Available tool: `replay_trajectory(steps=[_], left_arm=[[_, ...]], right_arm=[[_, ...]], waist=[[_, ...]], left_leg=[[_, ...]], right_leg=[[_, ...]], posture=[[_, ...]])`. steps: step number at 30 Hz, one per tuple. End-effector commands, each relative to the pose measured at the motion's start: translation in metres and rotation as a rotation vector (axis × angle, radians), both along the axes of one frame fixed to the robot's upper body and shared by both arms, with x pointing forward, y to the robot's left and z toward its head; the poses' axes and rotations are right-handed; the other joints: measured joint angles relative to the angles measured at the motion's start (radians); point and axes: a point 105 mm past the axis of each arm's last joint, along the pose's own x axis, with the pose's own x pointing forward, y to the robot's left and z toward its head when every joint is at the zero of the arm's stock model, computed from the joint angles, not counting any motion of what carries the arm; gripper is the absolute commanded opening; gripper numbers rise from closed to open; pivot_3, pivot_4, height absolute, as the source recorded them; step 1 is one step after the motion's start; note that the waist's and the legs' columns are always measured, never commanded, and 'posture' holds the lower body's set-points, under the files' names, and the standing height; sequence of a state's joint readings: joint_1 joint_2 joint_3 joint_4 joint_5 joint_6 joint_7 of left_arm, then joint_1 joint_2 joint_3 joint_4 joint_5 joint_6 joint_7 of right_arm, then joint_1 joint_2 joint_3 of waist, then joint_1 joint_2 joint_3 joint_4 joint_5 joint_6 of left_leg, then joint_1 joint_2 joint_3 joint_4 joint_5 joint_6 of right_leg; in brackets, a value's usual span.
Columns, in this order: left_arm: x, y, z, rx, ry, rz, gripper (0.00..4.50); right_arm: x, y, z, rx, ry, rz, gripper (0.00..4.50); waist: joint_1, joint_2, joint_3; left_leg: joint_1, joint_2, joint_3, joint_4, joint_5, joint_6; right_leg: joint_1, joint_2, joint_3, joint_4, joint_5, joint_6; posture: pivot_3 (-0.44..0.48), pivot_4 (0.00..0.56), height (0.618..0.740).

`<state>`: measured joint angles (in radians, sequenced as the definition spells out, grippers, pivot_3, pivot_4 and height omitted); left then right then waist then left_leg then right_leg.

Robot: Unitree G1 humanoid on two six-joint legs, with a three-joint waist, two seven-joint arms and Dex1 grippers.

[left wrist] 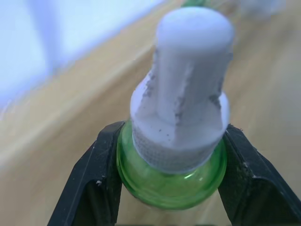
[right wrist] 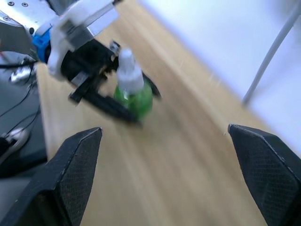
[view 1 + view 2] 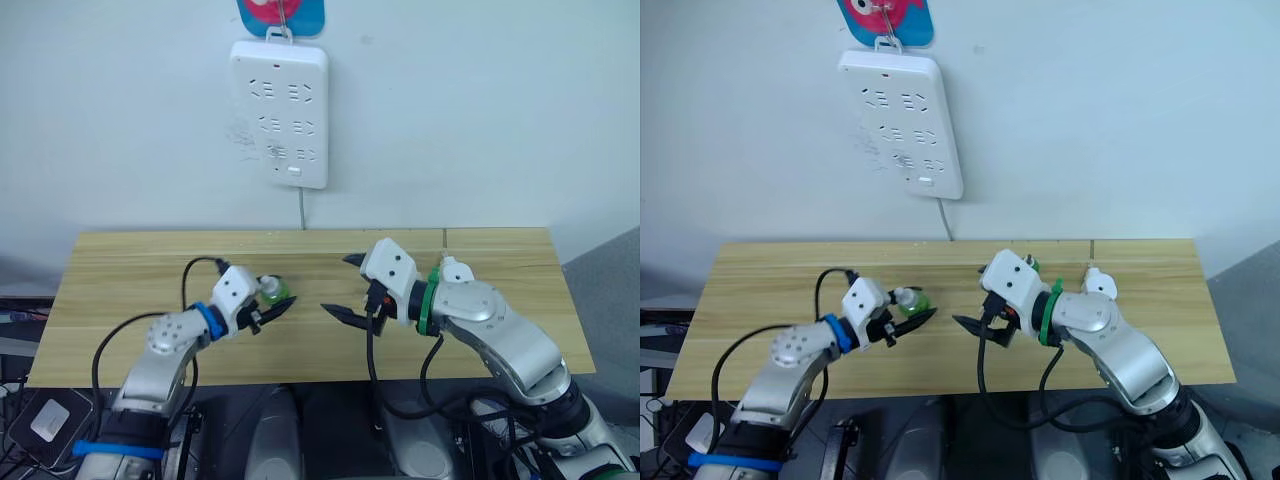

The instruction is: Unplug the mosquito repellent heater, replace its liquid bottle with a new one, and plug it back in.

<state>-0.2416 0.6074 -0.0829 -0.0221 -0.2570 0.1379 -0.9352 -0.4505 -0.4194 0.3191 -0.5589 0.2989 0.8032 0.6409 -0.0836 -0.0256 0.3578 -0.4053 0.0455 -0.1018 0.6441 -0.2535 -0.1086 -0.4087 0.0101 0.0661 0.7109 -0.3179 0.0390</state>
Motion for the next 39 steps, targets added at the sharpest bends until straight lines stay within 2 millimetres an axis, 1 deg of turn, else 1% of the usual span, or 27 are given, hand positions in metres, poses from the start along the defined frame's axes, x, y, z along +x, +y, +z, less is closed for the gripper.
replay_trajectory(steps=[1,4,7,9,14,16,17,18,19,23,26,27,31,34,37,39], left_arm=[[-0.009,-0.024,0.029,0.007,0.026,-0.194,2.27],[-0.011,-0.034,0.045,0.037,0.036,-0.299,2.27],[-0.014,-0.04,0.054,0.092,0.033,-0.388,2.27],[-0.013,-0.043,0.058,0.097,0.024,-0.413,2.27],[-0.01,-0.048,0.068,0.062,0.001,-0.434,2.27],[-0.01,-0.048,0.068,0.074,-0.003,-0.45,2.27],[-0.01,-0.047,0.067,0.078,0.001,-0.453,2.27],[-0.011,-0.047,0.066,0.08,0.005,-0.455,2.27],[-0.01,-0.046,0.065,0.081,0.005,-0.455,2.27],[-0.011,-0.043,0.064,0.064,0.025,-0.453,2.27],[-0.011,-0.041,0.062,0.053,0.042,-0.452,2.27],[-0.011,-0.04,0.062,0.048,0.046,-0.446,2.27],[-0.012,-0.039,0.063,0.015,0.064,-0.449,2.27],[-0.011,-0.039,0.067,-0.025,0.04,-0.44,2.27],[-0.007,-0.033,0.064,0.007,0.022,-0.434,2.27],[-0.006,-0.029,0.063,0.0,0.033,-0.426,3.01]], right_arm=[[-0.005,0.007,0.017,0.051,0.007,0.089,4.5],[-0.003,0.013,0.023,0.062,0.011,0.123,4.5],[-0.001,0.019,0.027,0.081,0.021,0.142,4.5],[-0.001,0.022,0.028,0.095,0.035,0.149,4.5],[0.002,0.025,0.029,0.112,0.045,0.147,4.5],[0.003,0.025,0.029,0.117,0.039,0.141,4.07],[0.002,0.026,0.03,0.128,0.035,0.148,3.93],[0.001,0.027,0.032,0.136,0.033,0.153,3.54],[0.001,0.028,0.033,0.145,0.027,0.161,3.34],[0.0,0.03,0.036,0.166,0.011,0.169,2.18],[0.0,0.031,0.036,0.168,-0.003,0.173,1.15],[0.0,0.032,0.036,0.169,-0.006,0.174,1.04],[-0.001,0.033,0.038,0.185,-0.013,0.185,1.05],[0.0,0.033,0.041,0.194,-0.019,0.194,1.05],[0.003,0.03,0.046,0.203,-0.027,0.198,1.05],[0.006,0.029,0.049,0.211,-0.031,0.197,1.05]], waist=[[-0.002,-0.001,-0.002],[-0.009,-0.002,-0.006],[-0.013,-0.003,-0.01],[-0.013,-0.003,-0.017],[-0.015,-0.003,-0.031],[-0.016,-0.003,-0.036],[-0.017,-0.003,-0.039],[-0.018,-0.003,-0.041],[-0.021,-0.003,-0.045],[-0.026,-0.003,-0.059],[-0.026,-0.003,-0.065],[-0.027,-0.003,-0.068],[-0.031,-0.003,-0.077],[-0.033,-0.003,-0.084],[-0.034,-0.003,-0.089],[-0.035,-0.002,-0.094]], left_leg=[[0.0,0.0,0.0,0.0,0.0,0.0],[-0.002,0.0,-0.001,0.0,0.0,0.0],[-0.004,0.0,-0.003,0.0,0.0,0.0],[-0.012,0.0,-0.003,0.002,0.001,-0.001],[-0.014,-0.001,-0.004,0.001,0.001,-0.001],[-0.014,-0.001,-0.004,0.002,0.001,-0.001],[-0.014,-0.001,-0.004,0.002,0.001,-0.001],[-0.013,-0.001,-0.004,0.002,0.001,-0.001],[-0.013,-0.001,-0.004,0.002,0.001,-0.002],[-0.013,-0.001,-0.004,0.002,0.001,-0.002],[-0.013,-0.001,-0.004,0.003,0.001,-0.001],[-0.013,-0.001,-0.004,0.003,0.001,-0.001],[-0.013,-0.001,-0.004,0.003,0.001,-0.001],[-0.013,-0.001,-0.004,0.003,0.002,-0.001],[-0.013,-0.001,-0.004,0.004,0.002,-0.001],[-0.012,-0.001,-0.004,0.004,0.002,-0.001]], right_leg=[[0.0,0.0,0.0,0.0,0.0,0.0],[-0.001,0.0,-0.002,0.001,0.0,0.0],[-0.004,0.0,-0.004,0.001,0.0,-0.001],[-0.012,0.0,-0.004,0.003,0.0,-0.001],[-0.012,-0.002,-0.006,0.002,0.001,-0.001],[-0.012,-0.002,-0.006,0.003,0.001,-0.001],[-0.012,-0.002,-0.006,0.003,0.001,-0.001],[-0.012,-0.002,-0.006,0.003,0.001,-0.001],[-0.012,-0.002,-0.006,0.004,0.001,-0.001],[-0.012,-0.002,-0.007,0.004,0.001,-0.001],[-0.012,-0.002,-0.007,0.004,0.001,-0.001],[-0.012,-0.002,-0.007,0.004,0.001,-0.001],[-0.012,-0.002,-0.007,0.005,0.001,-0.002],[-0.012,-0.002,-0.007,0.006,0.001,-0.002],[-0.012,-0.002,-0.007,0.006,0.001,-0.002],[-0.012,-0.002,-0.007,0.007,0.001,-0.002]], posture=[[-0.131,0.258,0.725],[-0.136,0.233,0.725],[-0.142,0.218,0.725],[-0.145,0.203,0.725],[-0.151,0.189,0.725],[-0.15,0.187,0.725],[-0.151,0.179,0.725],[-0.151,0.179,0.725],[-0.152,0.177,0.725],[-0.152,0.17,0.725],[-0.151,0.169,0.725],[-0.148,0.166,0.725],[-0.145,0.158,0.725],[-0.141,0.149,0.725],[-0.137,0.141,0.725],[-0.137,0.138,0.725]])
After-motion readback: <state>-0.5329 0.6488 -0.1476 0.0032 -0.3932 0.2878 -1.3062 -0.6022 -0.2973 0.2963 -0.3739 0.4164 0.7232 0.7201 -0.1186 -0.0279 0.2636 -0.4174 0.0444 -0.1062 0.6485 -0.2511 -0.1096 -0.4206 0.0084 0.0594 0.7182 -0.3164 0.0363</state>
